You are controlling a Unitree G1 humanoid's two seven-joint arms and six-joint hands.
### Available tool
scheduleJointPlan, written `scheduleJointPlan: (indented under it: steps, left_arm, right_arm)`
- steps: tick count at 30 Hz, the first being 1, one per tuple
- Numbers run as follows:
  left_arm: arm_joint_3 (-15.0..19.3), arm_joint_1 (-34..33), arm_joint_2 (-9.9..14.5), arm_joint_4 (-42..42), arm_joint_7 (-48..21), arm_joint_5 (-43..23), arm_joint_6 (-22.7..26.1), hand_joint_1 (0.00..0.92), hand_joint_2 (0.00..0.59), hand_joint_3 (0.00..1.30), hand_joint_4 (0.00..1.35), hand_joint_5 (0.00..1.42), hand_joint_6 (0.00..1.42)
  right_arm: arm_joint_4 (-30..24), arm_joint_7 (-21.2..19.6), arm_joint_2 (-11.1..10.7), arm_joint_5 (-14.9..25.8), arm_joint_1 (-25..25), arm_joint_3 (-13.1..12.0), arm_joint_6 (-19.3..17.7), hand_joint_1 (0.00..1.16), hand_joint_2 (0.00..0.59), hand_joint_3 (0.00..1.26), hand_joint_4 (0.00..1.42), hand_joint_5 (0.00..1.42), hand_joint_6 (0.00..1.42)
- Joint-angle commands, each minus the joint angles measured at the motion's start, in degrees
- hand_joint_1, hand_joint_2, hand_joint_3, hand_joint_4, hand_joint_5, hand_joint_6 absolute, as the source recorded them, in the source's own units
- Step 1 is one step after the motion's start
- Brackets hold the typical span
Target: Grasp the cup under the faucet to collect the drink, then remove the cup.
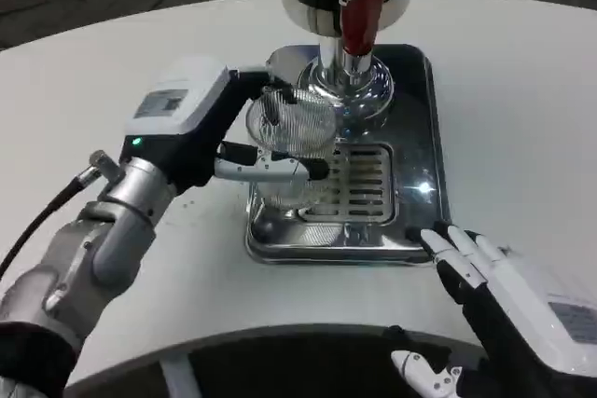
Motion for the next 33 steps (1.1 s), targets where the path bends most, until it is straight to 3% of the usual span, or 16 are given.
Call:
scheduleJointPlan:
  steps: [1,18,21,27,33]
  left_arm:
    - [-1.4,-2.9,-1.7,2.1,6.2,1.0,-0.4,0.512,0.203,1.05,1.24,1.42,1.42]
    - [-7.4,-7.4,-6.8,8.5,9.3,2.4,1.5,0.5,0.209,1.05,1.23,1.42,1.42]
    - [-7.7,-7.5,-6.9,8.4,8.7,2.4,2.1,0.499,0.193,1.02,1.18,1.4,1.42]
    - [-7.8,-7.5,-6.5,8.6,7.7,2.0,4.1,0.416,0.113,0.84,0.92,1.2,1.36]
    - [-7.9,-7.4,-5.9,8.5,7.2,1.8,5.0,0.361,0.091,0.77,0.84,1.12,1.37]
  right_arm:
    - [-1.4,-0.4,-0.4,1.2,0.9,-1.0,-0.7,0.36,0.414,0.07,0.0,0.0,0.0]
    - [-3.0,-0.8,-2.4,5.7,3.6,-6.0,-0.9,0.36,0.414,0.07,0.0,0.0,0.0]
    - [-3.1,-0.9,-2.7,6.4,3.7,-6.5,-0.9,0.36,0.414,0.07,0.0,0.0,0.0]
    - [-2.8,-1.1,-3.2,7.5,3.6,-7.1,-0.8,0.36,0.41,0.07,0.0,0.0,0.0]
    - [-1.9,-1.5,-3.5,8.7,2.8,-7.5,-0.6,0.36,0.407,0.07,0.0,0.0,0.0]
